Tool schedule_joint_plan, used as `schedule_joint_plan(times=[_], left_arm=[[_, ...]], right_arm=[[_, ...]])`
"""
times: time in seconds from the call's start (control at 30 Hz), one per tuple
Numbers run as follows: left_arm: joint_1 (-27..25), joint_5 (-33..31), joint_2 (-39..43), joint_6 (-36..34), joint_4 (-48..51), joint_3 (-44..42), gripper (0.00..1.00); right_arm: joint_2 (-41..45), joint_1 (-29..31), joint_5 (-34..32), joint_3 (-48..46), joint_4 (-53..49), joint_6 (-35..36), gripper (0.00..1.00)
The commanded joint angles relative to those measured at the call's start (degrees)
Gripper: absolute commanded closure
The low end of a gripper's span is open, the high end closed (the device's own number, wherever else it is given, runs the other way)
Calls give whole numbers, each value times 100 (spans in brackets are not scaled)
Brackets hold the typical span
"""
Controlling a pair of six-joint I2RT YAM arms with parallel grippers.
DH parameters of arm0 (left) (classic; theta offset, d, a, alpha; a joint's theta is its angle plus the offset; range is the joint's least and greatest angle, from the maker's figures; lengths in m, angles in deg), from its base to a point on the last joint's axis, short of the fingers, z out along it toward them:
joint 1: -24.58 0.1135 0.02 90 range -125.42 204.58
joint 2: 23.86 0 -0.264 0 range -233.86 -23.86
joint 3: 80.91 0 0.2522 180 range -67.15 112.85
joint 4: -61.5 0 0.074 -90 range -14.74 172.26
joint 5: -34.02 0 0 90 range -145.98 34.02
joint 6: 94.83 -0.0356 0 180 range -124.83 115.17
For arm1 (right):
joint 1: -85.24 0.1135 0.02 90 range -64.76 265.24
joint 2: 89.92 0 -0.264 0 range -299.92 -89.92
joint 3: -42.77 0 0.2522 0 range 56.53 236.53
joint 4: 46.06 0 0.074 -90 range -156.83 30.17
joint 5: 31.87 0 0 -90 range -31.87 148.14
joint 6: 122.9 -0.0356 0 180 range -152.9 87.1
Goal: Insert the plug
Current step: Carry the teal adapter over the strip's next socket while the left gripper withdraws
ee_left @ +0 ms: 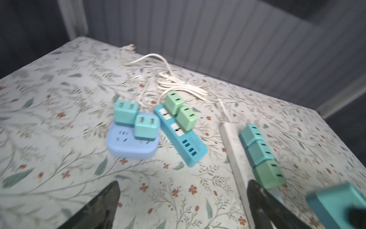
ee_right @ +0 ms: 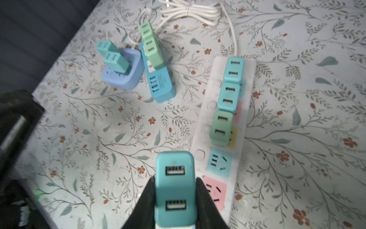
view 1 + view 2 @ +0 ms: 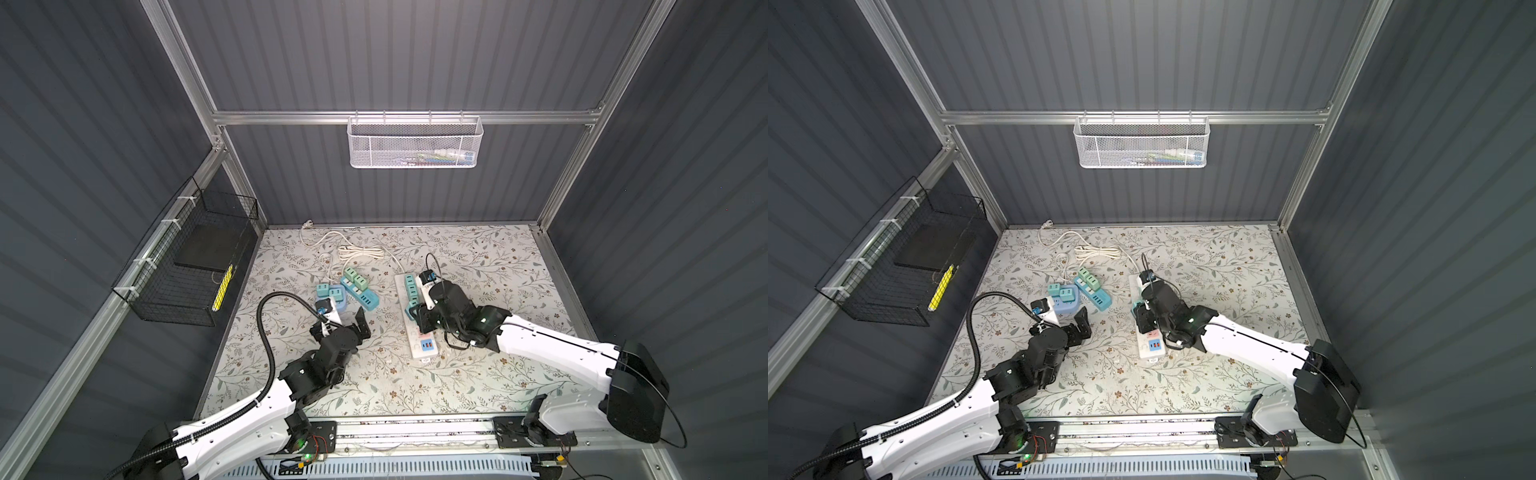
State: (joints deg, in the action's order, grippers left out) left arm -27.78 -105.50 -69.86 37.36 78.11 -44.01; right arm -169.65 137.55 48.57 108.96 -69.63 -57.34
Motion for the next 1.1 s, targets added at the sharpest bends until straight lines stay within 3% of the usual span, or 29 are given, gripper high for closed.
schedule_joint_plan(times=[0.0,0.57,1.07], left_arm=[[16,-622,22,1542,1198,-94,0],[15,-323,-91,1395,956,-125,0],[22,-200,-68,1423,1005,-101,0]], right_arm=[[-177,146,-1058,-141,529,-131,82],[-963,130,-1631,-55,574,-708,82],[-1165,95,-1778,-96,428,-767,82]])
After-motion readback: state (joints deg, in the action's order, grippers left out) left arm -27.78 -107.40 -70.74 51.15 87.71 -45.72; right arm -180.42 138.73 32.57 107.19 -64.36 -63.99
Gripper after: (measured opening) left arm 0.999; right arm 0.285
